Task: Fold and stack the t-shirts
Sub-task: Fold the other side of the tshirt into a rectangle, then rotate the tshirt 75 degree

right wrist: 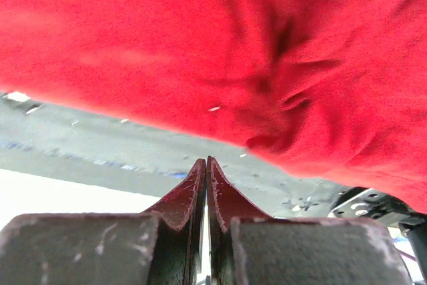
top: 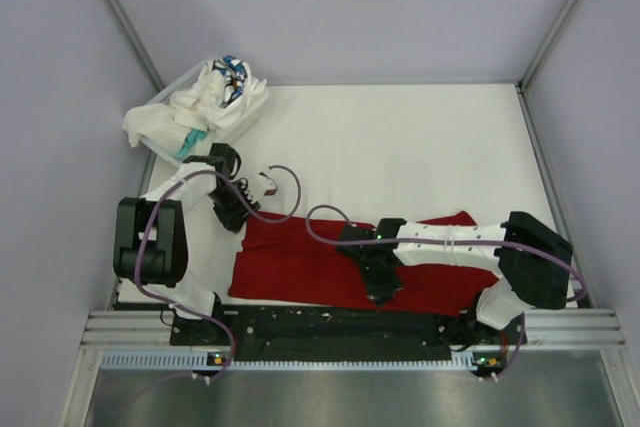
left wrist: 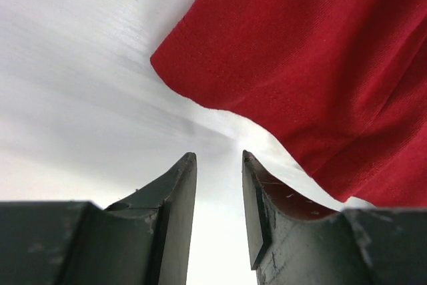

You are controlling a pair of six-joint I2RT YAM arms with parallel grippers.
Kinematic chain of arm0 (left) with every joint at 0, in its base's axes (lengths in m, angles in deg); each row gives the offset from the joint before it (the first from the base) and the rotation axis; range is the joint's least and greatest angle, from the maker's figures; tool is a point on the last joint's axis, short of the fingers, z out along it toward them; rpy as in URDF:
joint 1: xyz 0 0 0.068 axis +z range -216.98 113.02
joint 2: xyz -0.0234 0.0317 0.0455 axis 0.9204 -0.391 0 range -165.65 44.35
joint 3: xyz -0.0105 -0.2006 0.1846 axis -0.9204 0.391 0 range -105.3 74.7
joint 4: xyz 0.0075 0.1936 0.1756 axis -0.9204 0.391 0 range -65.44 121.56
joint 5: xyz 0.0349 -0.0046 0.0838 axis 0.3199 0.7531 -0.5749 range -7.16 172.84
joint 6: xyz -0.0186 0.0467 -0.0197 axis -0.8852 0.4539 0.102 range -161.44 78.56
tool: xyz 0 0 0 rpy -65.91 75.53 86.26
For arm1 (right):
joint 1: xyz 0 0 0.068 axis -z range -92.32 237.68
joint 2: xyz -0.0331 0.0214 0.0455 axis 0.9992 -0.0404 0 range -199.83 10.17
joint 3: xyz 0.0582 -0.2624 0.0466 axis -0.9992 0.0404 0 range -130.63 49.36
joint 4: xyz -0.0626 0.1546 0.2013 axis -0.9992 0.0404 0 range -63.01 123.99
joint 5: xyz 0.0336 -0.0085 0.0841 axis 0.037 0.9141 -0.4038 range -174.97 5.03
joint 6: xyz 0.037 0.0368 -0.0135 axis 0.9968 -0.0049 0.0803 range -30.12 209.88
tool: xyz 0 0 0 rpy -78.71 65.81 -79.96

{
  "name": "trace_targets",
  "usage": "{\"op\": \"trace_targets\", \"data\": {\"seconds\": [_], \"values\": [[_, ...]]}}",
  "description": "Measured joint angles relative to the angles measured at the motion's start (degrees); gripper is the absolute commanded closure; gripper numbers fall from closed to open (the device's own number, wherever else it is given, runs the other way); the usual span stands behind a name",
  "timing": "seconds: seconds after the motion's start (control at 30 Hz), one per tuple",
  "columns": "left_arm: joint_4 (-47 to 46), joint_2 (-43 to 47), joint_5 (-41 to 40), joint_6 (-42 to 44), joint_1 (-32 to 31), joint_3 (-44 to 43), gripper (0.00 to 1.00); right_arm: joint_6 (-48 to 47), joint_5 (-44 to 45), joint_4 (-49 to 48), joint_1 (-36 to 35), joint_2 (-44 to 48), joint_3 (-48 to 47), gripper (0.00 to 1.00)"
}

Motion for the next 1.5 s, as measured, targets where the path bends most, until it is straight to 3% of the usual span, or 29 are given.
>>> {"op": "trace_targets", "data": {"seconds": [0.17, 0.3, 0.43, 0.57, 0.67, 0.87, 1.03, 1.3, 1.4, 1.5], "values": [[0.74, 0.50, 0.04, 0.00, 0.48, -0.39, 0.60, -0.35, -1.64, 0.59, -2.80, 0.46, -6.03, 1.00], [2.73, 1.51, 0.63, 0.11, 0.96, -2.12, 0.54, -1.11, 0.42, -0.17, 2.14, 5.88, -6.80, 1.00], [5.73, 4.37, 2.51, 0.48, 1.27, -5.31, 0.44, -1.53, 7.30, -0.96, 18.93, 17.18, 0.28, 0.93], [6.75, 7.39, 6.78, 0.17, 1.29, -7.41, 0.48, -4.26, 13.68, -2.95, 39.60, 24.65, 7.26, 0.95], [6.67, 7.17, 8.63, -0.87, 0.55, -7.39, 0.51, -6.64, 13.22, -6.99, 49.18, 25.51, 11.47, 0.97], [3.32, 3.54, 8.92, -2.21, -0.26, -2.32, 0.51, -9.42, 8.87, -14.71, 54.55, 14.03, 14.91, 1.00], [-0.44, 3.10, 6.03, -1.36, -0.26, 3.72, 0.52, -11.78, 7.76, -15.04, 57.33, 3.78, 6.43, 1.00], [-2.36, 6.86, 2.03, 0.22, 0.07, 9.84, 0.52, -17.25, 7.72, -14.32, 59.74, -21.64, -24.41, 1.00], [-0.68, 8.26, 1.55, 0.46, 0.28, 10.34, 0.51, -19.82, 6.03, -15.43, 59.76, -27.47, -33.35, 1.00], [3.54, 9.68, 1.77, 0.70, 0.35, 8.61, 0.50, -23.04, 4.52, -15.41, 59.76, -28.30, -37.48, 0.93]]}}
